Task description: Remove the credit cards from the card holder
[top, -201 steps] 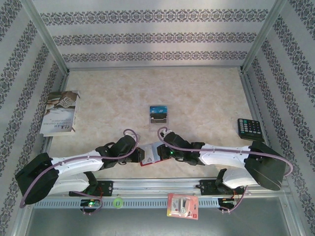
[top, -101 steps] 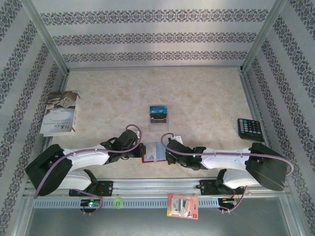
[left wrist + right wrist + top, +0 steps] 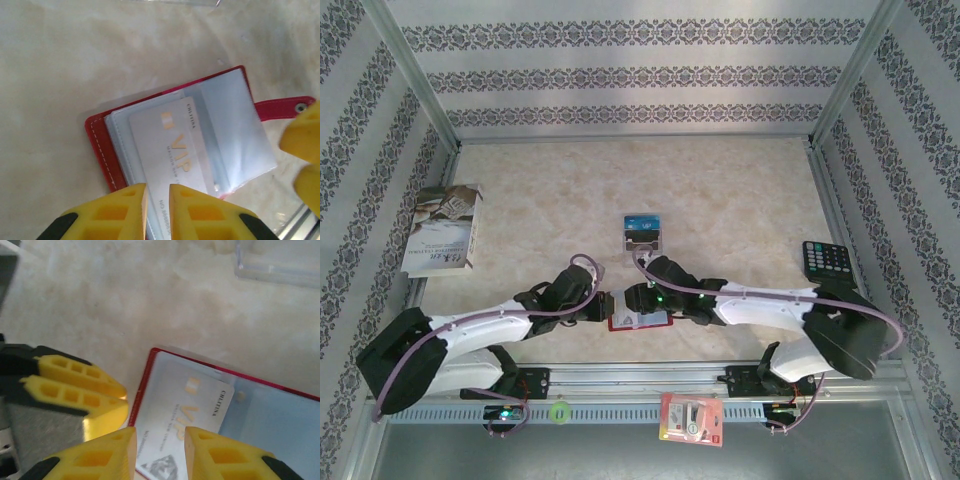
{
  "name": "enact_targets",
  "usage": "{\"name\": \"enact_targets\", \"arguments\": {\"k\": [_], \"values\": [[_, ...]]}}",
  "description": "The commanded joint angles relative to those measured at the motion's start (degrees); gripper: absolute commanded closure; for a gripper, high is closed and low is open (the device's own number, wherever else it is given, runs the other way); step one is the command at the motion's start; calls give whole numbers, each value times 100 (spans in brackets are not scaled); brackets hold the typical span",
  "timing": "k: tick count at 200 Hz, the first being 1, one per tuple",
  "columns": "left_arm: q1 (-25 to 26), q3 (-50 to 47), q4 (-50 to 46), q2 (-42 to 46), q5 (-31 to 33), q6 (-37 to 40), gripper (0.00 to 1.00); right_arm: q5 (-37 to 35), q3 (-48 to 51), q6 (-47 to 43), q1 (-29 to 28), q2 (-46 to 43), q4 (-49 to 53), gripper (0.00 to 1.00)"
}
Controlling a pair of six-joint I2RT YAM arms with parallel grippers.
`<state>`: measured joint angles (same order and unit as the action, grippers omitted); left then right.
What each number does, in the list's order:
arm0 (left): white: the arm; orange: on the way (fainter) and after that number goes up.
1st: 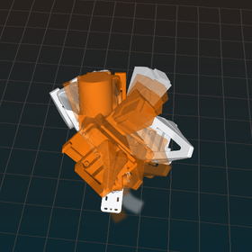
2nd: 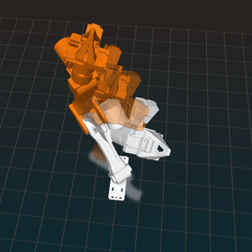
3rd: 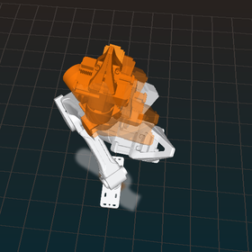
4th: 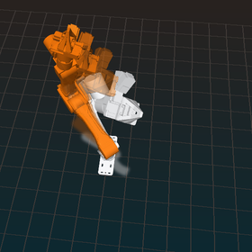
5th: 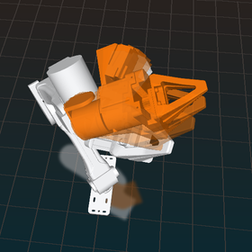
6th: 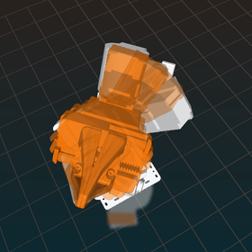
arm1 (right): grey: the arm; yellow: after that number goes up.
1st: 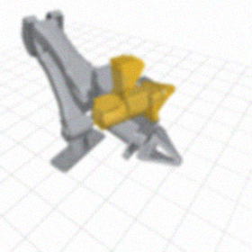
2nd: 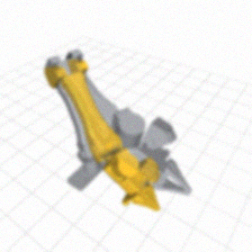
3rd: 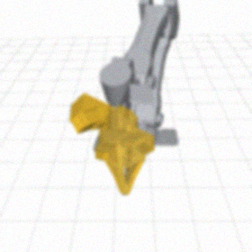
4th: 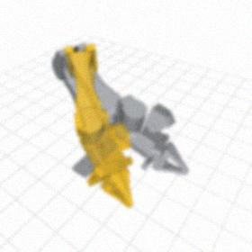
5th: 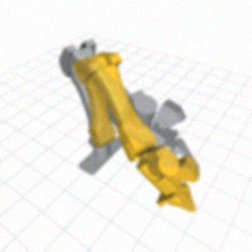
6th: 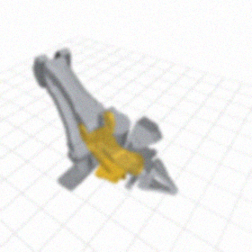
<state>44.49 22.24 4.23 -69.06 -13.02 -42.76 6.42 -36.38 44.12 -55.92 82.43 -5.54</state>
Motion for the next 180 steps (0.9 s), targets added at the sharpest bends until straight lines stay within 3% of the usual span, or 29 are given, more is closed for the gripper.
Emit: {"name": "enact_targets", "arguments": {"k": [1, 44, 180], "values": [[-69, 123, 361, -235, -45, 137, 82, 442, -31, 327, 102, 227, -388, 70], [-72, 149, 126, -623, 186, 145, 91, 286, 190, 795, 282, 410, -397, 74], [-68, -233, 568, -949, 7, -80, 96, 343, 441, 1294, 450, 671, -676, 78]]}}
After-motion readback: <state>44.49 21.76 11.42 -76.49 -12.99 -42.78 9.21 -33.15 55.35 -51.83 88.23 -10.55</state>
